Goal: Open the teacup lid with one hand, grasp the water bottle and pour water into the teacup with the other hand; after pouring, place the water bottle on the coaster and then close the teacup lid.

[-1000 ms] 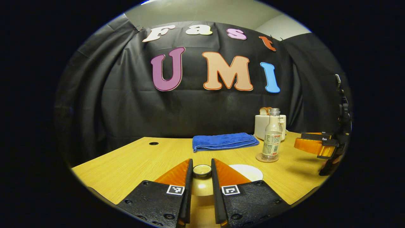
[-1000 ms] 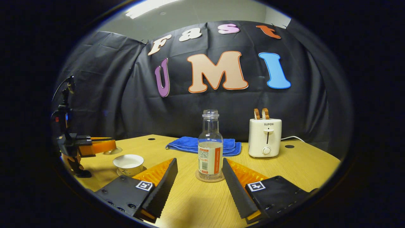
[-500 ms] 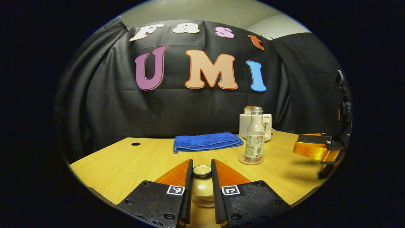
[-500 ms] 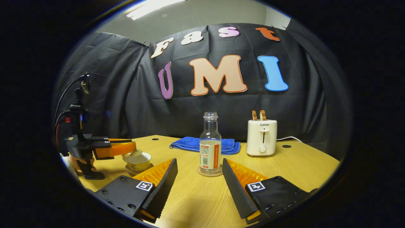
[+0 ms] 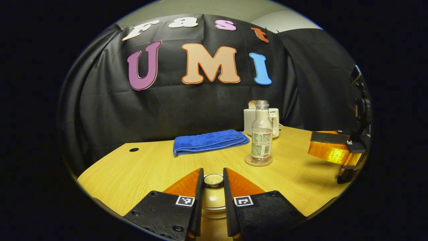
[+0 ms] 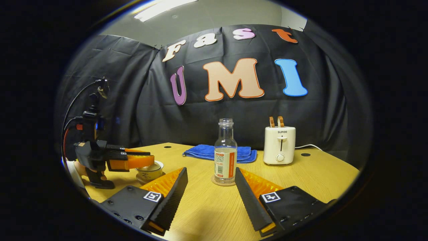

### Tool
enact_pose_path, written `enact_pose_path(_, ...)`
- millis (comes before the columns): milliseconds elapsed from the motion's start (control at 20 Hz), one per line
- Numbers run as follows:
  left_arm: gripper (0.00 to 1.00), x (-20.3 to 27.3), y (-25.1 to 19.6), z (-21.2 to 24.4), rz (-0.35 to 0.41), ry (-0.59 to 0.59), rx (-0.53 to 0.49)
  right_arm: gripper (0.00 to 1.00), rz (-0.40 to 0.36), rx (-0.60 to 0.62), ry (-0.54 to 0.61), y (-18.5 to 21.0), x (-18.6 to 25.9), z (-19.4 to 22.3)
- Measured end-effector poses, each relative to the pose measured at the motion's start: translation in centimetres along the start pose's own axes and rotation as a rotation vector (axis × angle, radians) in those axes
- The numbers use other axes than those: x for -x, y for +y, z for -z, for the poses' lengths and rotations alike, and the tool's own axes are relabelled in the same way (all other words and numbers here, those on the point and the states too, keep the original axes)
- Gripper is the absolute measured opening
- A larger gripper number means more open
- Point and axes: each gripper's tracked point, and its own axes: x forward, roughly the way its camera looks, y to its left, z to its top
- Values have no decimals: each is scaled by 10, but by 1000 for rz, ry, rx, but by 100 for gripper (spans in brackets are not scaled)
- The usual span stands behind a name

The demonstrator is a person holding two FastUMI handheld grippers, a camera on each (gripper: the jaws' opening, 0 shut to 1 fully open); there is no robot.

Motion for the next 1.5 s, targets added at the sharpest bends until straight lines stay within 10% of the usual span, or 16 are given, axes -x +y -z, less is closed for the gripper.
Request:
enact_pose_path(500,32,3,-2,0,0,0,-8,87,4,0,0,-1,0,0)
enact_pose_path(800,55,10,7,-9,-38,-64,12,87,7,1,-1,-3,0,0)
enact_pose_path(1350,58,41,25,-16,-136,-137,67,90,19,2,-1,-5,1,0)
enact_pose_path(1500,72,51,37,-14,-190,-133,70,96,22,2,-1,-6,2,0)
